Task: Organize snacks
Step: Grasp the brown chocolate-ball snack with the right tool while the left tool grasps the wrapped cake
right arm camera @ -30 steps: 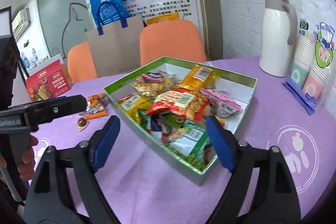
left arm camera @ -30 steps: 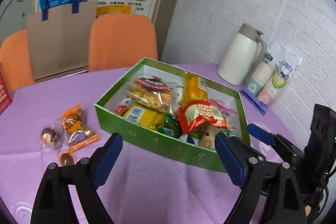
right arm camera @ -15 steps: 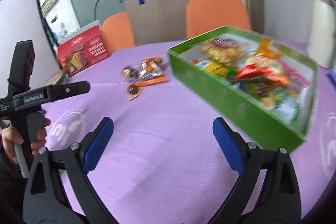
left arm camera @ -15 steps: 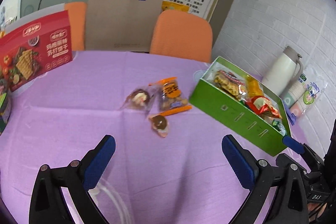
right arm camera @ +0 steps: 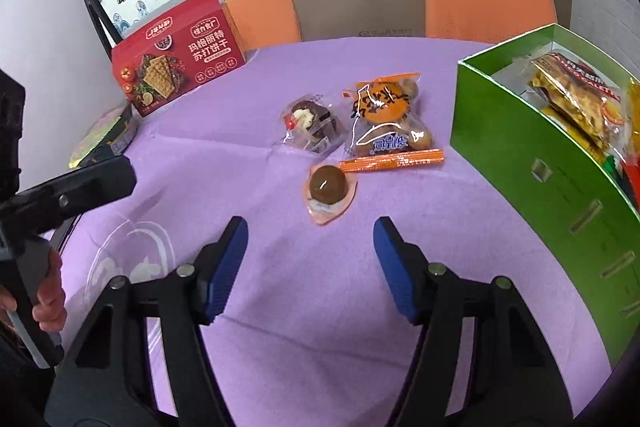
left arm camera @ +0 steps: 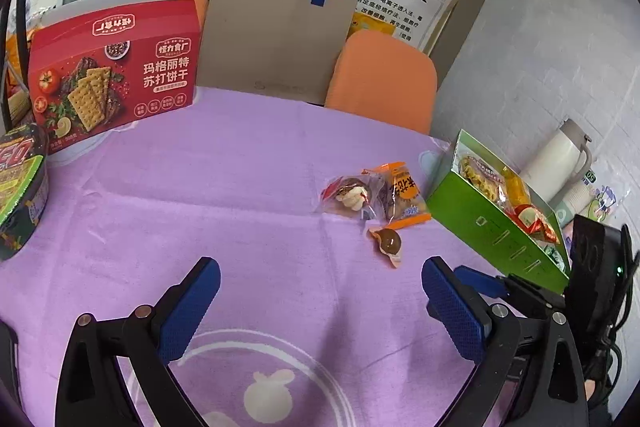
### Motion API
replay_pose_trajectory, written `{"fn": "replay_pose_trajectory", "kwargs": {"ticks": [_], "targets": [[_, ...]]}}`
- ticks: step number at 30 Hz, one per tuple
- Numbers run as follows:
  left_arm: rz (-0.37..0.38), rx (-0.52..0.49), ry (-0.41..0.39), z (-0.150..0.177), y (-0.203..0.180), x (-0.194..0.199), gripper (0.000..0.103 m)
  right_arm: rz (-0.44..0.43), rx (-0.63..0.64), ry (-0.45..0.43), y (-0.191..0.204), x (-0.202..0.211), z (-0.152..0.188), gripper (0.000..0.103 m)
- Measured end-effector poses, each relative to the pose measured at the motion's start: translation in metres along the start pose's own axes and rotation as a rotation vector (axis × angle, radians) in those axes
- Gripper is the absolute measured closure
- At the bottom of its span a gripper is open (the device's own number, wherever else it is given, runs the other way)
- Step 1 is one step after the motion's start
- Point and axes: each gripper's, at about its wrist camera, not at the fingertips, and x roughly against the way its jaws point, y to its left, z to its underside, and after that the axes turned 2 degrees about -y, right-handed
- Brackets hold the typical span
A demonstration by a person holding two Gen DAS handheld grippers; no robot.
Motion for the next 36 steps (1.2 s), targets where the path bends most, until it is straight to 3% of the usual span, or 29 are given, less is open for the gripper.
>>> {"fn": "replay_pose_trajectory", "kwargs": {"ticks": [5, 7, 8, 14, 24, 26, 27, 28, 31, 36], "targets": [[-0.002, -0.055, 0.013, -0.005, 0.004, -0.012, 0.002, 0.039, 0.005, 0.033, -0.002, -0.029, -0.019, 0.044], [-0.012, -0.082, 0.018, -0.01, 0.003, -0.019, 0.003, 0.046, 0.006, 0.041, -0.003, -0.033, -0.024, 0.062], [-0.014, -0.091, 0.021, -0.014, 0.003, -0.023, 0.004, 0.064, 0.009, 0.048, -0.004, -0.033, -0.024, 0.067], [0.01, -0.11, 0.047, -0.036, -0.005, -0.051, 0.011, 0.031, -0.058, 0.043, -0.017, -0.012, -0.01, 0.075], [0.024, -0.167, 0.132, -0.054, -0.04, -0.118, 0.012, 0.047, -0.104, 0.039, -0.029, 0.021, 0.019, 0.075], [0.027, -0.154, 0.165, -0.052, -0.039, -0.13, 0.022, 0.043, -0.109, 0.037, -0.03, 0.024, 0.022, 0.075], [0.041, -0.14, 0.193, -0.05, -0.037, -0.136, 0.036, 0.041, -0.111, 0.036, -0.031, 0.026, 0.024, 0.075], [0.049, -0.126, 0.213, -0.047, -0.035, -0.139, 0.044, 0.036, -0.114, 0.034, -0.031, 0.027, 0.025, 0.075], [0.026, -0.147, 0.186, -0.042, -0.035, -0.133, 0.048, 0.025, -0.119, 0.017, -0.03, 0.038, 0.03, 0.075], [0.033, -0.087, 0.192, -0.035, -0.029, -0.12, 0.052, 0.006, -0.121, -0.032, -0.028, 0.059, 0.034, 0.075]]}}
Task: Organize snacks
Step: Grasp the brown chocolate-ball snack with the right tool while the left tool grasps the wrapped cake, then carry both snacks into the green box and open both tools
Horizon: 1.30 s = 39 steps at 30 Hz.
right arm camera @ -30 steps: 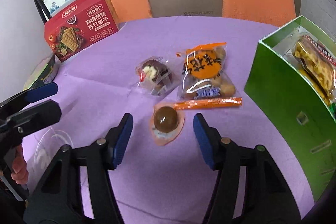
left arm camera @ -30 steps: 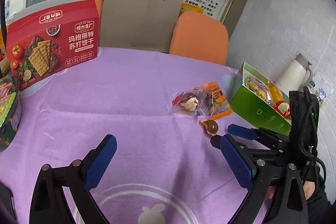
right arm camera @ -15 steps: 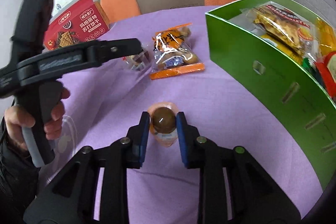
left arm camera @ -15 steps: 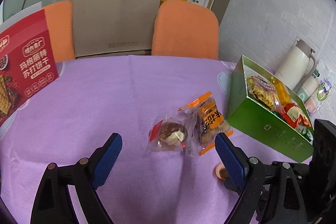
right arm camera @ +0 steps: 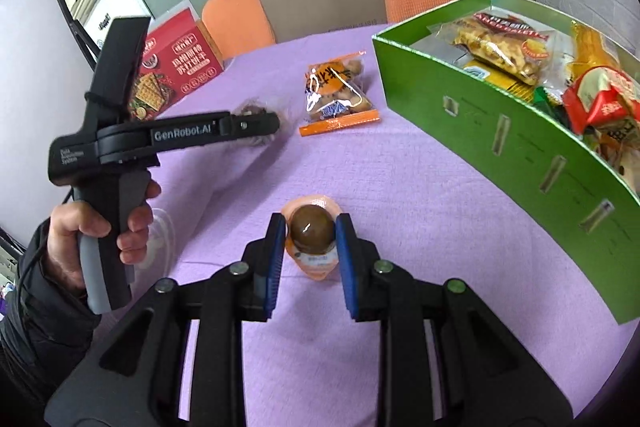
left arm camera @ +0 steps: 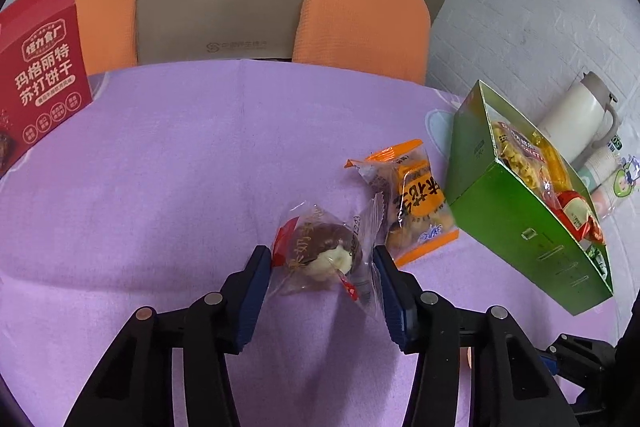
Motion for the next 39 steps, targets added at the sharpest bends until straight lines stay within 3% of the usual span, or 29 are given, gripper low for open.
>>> {"fn": "replay_pose_trajectory", "kwargs": {"ticks": [6, 13, 19, 28, 39], "targets": [[0.025, 0.003, -0.01, 0.018, -0.013, 0.027, 0.052, -0.011, -0.006, -0.059, 0.005, 0.027, 0.005, 0.075], [0.093, -0.089, -0.072, 0.019, -0.062, 0.077, 0.052, 0.006, -0.025, -0.141, 0.0, 0.063, 0.011, 0.075], [0.156, -0.162, -0.101, 0.016, -0.115, 0.098, 0.052, 0.063, -0.086, -0.242, -0.034, 0.106, 0.01, 0.075], [0.217, -0.211, -0.05, 0.009, -0.174, 0.074, 0.052, 0.169, -0.212, -0.348, -0.099, 0.152, 0.008, 0.075], [0.238, -0.215, 0.007, -0.007, -0.213, 0.027, 0.052, 0.215, -0.259, -0.366, -0.147, 0.148, -0.012, 0.075]]}}
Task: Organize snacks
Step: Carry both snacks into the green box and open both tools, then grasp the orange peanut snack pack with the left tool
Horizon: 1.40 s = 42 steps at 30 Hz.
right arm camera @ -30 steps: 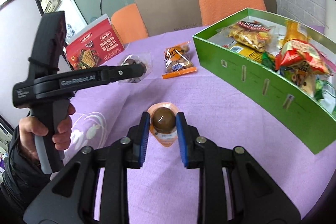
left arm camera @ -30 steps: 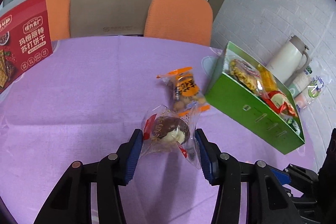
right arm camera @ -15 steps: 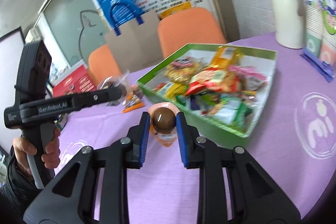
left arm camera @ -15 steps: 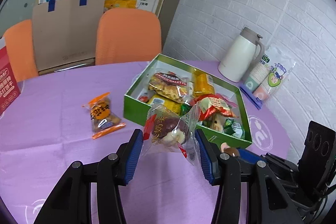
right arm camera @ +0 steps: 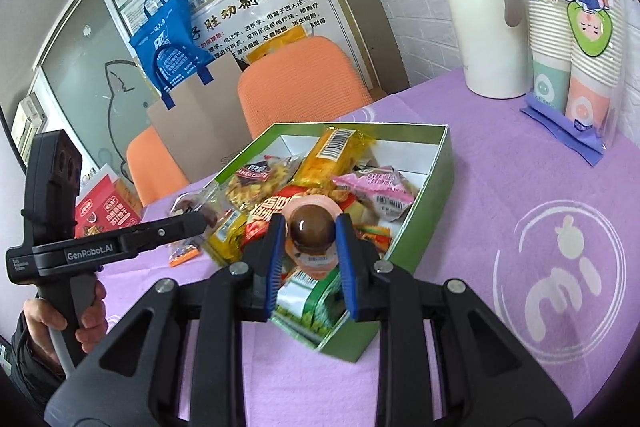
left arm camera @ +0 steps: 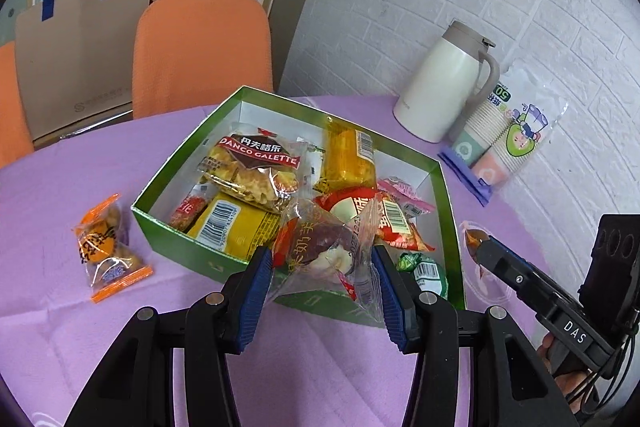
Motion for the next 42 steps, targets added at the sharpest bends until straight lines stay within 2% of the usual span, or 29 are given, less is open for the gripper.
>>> {"fn": "replay_pose_trajectory", "kwargs": {"ticks": [2, 3, 4, 5, 6, 8, 9, 10, 13, 15, 18, 25, 30, 33, 36, 42], "targets": [[-0.002, 0.002, 0.002, -0.005, 0.0, -0.008, 0.052, 0.006, 0.015, 0.018, -0.001, -0.011, -0.002, 0.073], [-0.005, 0.004, 0.003, -0.007, 0.001, -0.012, 0.051, 0.011, 0.029, 0.023, -0.003, -0.013, -0.002, 0.068], [-0.008, 0.006, 0.003, -0.008, 0.002, -0.015, 0.051, 0.017, 0.044, 0.022, -0.002, -0.015, -0.001, 0.06], [-0.009, 0.004, 0.0, -0.01, 0.003, -0.018, 0.051, 0.024, 0.057, 0.016, -0.001, -0.015, 0.001, 0.042], [-0.013, 0.0, -0.005, -0.01, 0.003, -0.02, 0.049, 0.033, 0.068, 0.001, -0.001, -0.014, 0.003, 0.031], [-0.023, -0.003, -0.023, -0.009, 0.005, -0.023, 0.036, 0.039, 0.088, -0.023, 0.0, -0.011, 0.006, 0.023], [-0.028, 0.001, -0.033, -0.008, 0.006, -0.023, 0.019, 0.039, 0.095, -0.022, 0.0, -0.012, 0.008, 0.019], [-0.045, 0.009, -0.052, -0.006, 0.008, -0.022, 0.009, 0.042, 0.1, -0.017, 0.001, -0.012, 0.01, 0.019], [-0.09, 0.013, -0.076, -0.003, 0.01, -0.021, 0.005, 0.05, 0.104, 0.005, 0.003, -0.015, 0.013, 0.018], [-0.126, 0.006, -0.076, -0.002, 0.01, -0.02, 0.005, 0.053, 0.099, 0.007, 0.005, -0.013, 0.015, 0.012], [-0.157, -0.022, -0.083, 0.002, 0.009, -0.015, 0.005, 0.05, 0.092, 0.011, 0.008, -0.009, 0.017, 0.01], [-0.152, 0.001, -0.109, 0.01, 0.018, 0.009, 0.005, 0.021, 0.119, 0.0, 0.029, 0.009, 0.02, 0.008], [-0.173, 0.057, -0.122, 0.026, 0.051, 0.036, 0.005, -0.024, 0.151, 0.006, 0.055, 0.013, 0.027, 0.007], [-0.213, 0.136, -0.109, 0.044, 0.084, 0.046, 0.005, -0.059, 0.179, 0.045, 0.074, 0.004, 0.037, 0.007], [-0.22, 0.206, -0.103, 0.062, 0.109, 0.057, 0.005, -0.094, 0.2, 0.096, 0.091, -0.008, 0.05, 0.007], [-0.231, 0.216, -0.113, 0.082, 0.128, 0.075, 0.005, -0.138, 0.233, 0.195, 0.123, -0.036, 0.073, 0.007]]}}
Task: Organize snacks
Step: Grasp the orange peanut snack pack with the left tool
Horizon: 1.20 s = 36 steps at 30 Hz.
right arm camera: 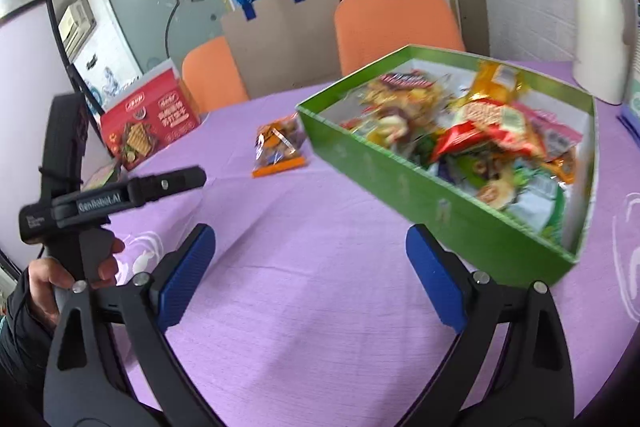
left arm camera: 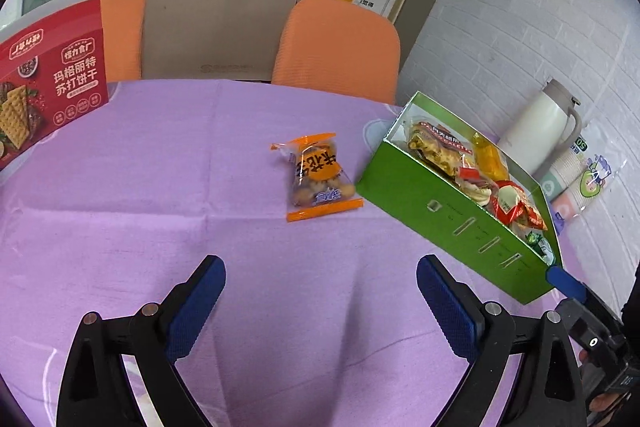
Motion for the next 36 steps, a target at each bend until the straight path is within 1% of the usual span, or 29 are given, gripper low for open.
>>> {"fn": "replay_pose_trajectory", "kwargs": {"ticks": [5, 9, 11, 13, 16, 20, 23, 24, 25, 26, 27, 28, 31, 33, 36], "targets": [[0.02, 0.011, -0.025, -0.01, 0.011, 0.001, 0.005, -0.005, 0.011, 0.033, 0.01, -0.017, 0.007, 0.007], [0.009, 0.02, -0.016, -0.02, 0.013, -0.018, 0.006, 0.008, 0.008, 0.053, 0.008, -0.024, 0.01, 0.007], [0.018, 0.024, 0.0, -0.023, 0.013, -0.031, 0.011, 0.014, 0.004, 0.061, 0.006, -0.029, 0.01, 0.007], [0.027, 0.021, 0.018, -0.026, 0.013, -0.044, 0.021, 0.014, -0.001, 0.068, 0.003, -0.034, 0.009, 0.007], [0.022, 0.007, 0.037, -0.029, 0.012, -0.062, 0.03, 0.01, -0.006, 0.074, 0.0, -0.042, 0.008, 0.007], [0.01, -0.003, 0.048, -0.034, 0.014, -0.08, 0.036, 0.008, -0.023, 0.083, -0.006, -0.054, 0.005, 0.007], [0.017, -0.002, 0.058, -0.037, 0.015, -0.089, 0.045, 0.004, -0.029, 0.092, -0.007, -0.061, 0.004, 0.007], [0.021, -0.001, 0.063, -0.038, 0.015, -0.091, 0.051, 0.002, -0.028, 0.094, -0.008, -0.062, 0.004, 0.007], [0.026, -0.002, 0.072, -0.039, 0.015, -0.095, 0.061, -0.001, -0.026, 0.097, -0.008, -0.062, 0.004, 0.007], [0.038, -0.003, 0.083, -0.039, 0.015, -0.098, 0.068, -0.005, -0.024, 0.097, -0.007, -0.062, 0.005, 0.007], [0.04, -0.012, 0.086, -0.039, 0.015, -0.099, 0.08, -0.007, -0.024, 0.096, -0.007, -0.062, 0.005, 0.007], [0.039, -0.026, 0.091, -0.038, 0.013, -0.1, 0.084, -0.01, -0.024, 0.094, -0.007, -0.062, 0.005, 0.007], [0.07, -0.05, 0.097, -0.031, 0.012, -0.095, 0.09, -0.014, -0.032, 0.094, -0.007, -0.063, 0.005, 0.007], [0.101, -0.04, 0.103, -0.024, 0.014, -0.09, 0.09, -0.016, -0.029, 0.095, -0.005, -0.062, 0.005, 0.007], [0.108, -0.059, 0.104, -0.012, 0.015, -0.077, 0.09, -0.022, -0.018, 0.093, -0.002, -0.058, 0.005, 0.007]]}}
